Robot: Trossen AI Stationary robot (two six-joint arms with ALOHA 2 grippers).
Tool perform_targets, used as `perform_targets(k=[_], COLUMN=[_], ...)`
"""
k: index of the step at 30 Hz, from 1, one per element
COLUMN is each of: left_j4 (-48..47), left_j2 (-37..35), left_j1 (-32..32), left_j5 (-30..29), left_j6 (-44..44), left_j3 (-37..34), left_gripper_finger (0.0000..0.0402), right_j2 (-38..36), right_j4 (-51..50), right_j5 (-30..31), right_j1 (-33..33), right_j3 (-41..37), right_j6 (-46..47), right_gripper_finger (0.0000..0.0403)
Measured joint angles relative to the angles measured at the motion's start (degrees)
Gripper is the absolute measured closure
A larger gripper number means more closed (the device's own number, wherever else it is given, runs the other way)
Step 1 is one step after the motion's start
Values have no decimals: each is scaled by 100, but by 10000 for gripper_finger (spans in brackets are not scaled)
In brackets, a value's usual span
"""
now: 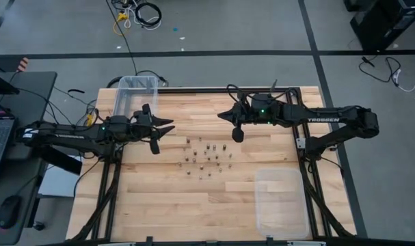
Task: Sort batteries
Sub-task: Put the black and copper battery into the top transparent bin
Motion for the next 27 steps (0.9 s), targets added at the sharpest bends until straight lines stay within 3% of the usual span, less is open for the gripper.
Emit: perform_targets(k=[6,9,13,15,19,27], left_j4=[-28,-33,116,210,133,-193], left_j2=[0,0,2,0,0,3], left_j1=[0,0,4,11,-2,-4], left_j5=[815,943,425,266,277,173], left_j6=[-375,-437,-323,-325,-446,-403], left_j3=[0,0,0,0,0,0], left_gripper_finger=[295,295,295,295,296,296], right_j2=[-7,-7,-31,-66,-96,-80], right_j4=[-1125,-1293,-1002,-878,-601,395], right_j5=[89,773,2010,1687,200,125], right_j1=[-9,-167,-557,-707,-627,38], right_j3=[-2,-9,-9,-9,-9,34], right_j6=[-32,-34,195,344,426,339], right_gripper_finger=[401,401,402,402,402,402])
